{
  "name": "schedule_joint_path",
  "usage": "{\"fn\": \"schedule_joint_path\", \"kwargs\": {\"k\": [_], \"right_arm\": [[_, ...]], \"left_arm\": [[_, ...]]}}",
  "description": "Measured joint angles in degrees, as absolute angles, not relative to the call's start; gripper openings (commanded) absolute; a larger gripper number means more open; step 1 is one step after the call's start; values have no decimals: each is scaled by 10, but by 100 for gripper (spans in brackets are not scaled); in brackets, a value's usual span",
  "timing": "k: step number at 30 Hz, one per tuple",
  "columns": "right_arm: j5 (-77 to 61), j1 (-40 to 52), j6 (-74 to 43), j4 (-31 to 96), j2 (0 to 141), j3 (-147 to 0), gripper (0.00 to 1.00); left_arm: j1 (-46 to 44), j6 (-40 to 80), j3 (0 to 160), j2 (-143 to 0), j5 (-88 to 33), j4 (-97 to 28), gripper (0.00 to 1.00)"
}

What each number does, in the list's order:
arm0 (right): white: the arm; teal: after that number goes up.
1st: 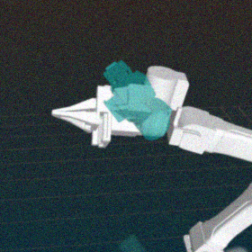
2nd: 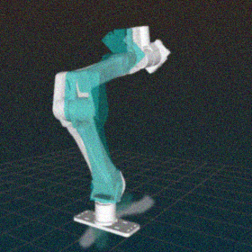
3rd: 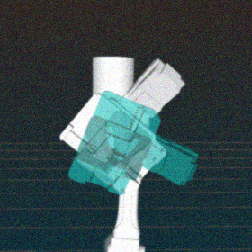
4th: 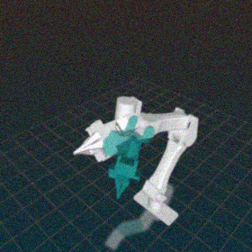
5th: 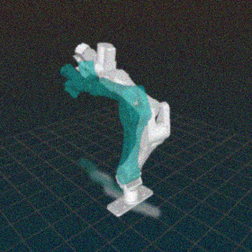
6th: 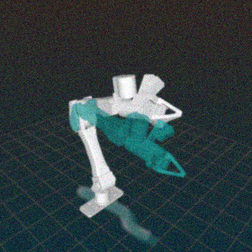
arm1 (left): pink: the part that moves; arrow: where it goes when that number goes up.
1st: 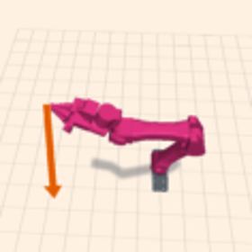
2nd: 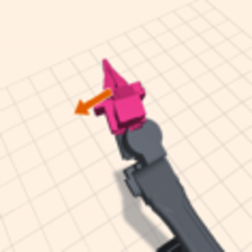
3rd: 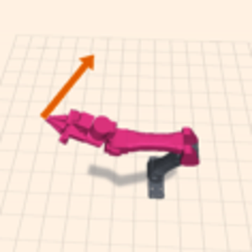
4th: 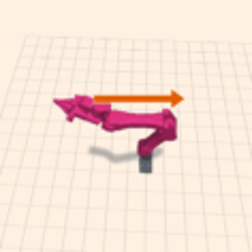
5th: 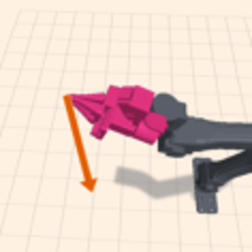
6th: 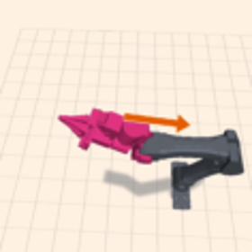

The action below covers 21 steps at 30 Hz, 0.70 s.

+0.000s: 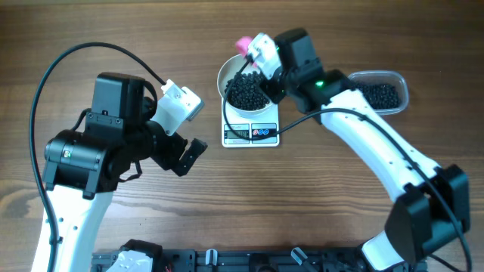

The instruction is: Scoop item into bowl and weigh 150g on scale

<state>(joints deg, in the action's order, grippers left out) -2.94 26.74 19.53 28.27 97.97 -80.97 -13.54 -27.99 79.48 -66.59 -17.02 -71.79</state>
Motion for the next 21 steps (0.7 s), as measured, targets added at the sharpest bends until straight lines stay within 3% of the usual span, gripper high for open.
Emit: {"fn": "schedule_joint_path", "kwargs": {"k": [4, 8, 14, 21], "right_arm": [[-32, 206, 165, 346, 935, -856, 4], [-31, 88, 142, 446, 884, -870, 4], [-18, -34, 178, 609, 884, -872, 4], [16, -66, 209, 651, 966, -872, 4]], "left_arm": [[-135, -280, 795, -666, -170, -718, 100], [-135, -280, 795, -666, -170, -718, 100], [-135, -280, 795, -666, -170, -718, 100], [-135, -280, 795, -666, -170, -718, 100]]}}
